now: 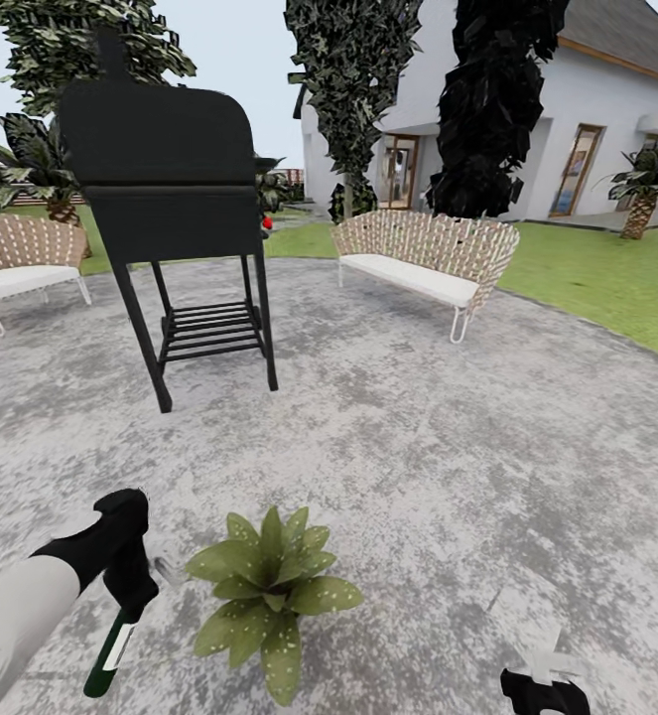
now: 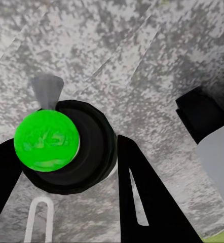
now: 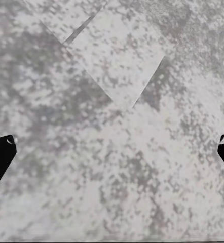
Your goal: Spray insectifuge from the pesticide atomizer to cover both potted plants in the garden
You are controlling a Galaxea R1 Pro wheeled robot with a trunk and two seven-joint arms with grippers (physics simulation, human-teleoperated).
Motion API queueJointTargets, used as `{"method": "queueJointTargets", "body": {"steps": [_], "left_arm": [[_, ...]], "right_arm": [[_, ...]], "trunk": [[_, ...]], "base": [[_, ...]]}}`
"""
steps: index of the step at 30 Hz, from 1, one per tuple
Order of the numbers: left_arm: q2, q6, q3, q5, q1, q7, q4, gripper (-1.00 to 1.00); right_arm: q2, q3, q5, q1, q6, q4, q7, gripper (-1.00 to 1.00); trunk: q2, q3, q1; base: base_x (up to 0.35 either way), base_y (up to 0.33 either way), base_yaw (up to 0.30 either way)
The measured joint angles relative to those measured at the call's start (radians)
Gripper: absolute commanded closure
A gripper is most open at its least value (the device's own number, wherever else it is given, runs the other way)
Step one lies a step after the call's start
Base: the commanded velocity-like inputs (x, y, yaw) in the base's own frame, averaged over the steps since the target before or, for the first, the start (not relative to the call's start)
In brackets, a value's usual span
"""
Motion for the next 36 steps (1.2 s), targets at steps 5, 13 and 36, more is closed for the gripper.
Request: {"method": "queueJointTargets", "body": {"steps": [5, 13, 36], "left_arm": [[-0.001, 0.002, -0.001, 0.077, 0.027, 0.069, 0.000, 1.00], [0.000, 0.002, 0.000, 0.081, 0.031, 0.074, 0.000, 1.00], [-0.034, -0.080, 0.239, 0.080, 0.091, 0.228, -0.020, 1.00]], "right_arm": [[0.002, -0.001, -0.004, 0.000, 0.001, -0.001, -0.003, -1.00], [0.001, -0.003, -0.007, 0.000, 0.003, -0.001, -0.002, -1.00], [0.003, -0.002, -0.005, 0.000, 0.002, -0.003, -0.004, -1.00]], "trunk": [[0.000, 0.000, 0.000], [0.000, 0.000, 0.000], [0.000, 0.000, 0.000]], "base": [[0.000, 0.043, -0.016], [0.014, 0.067, -0.240], [0.024, 0.076, -0.040]]}}
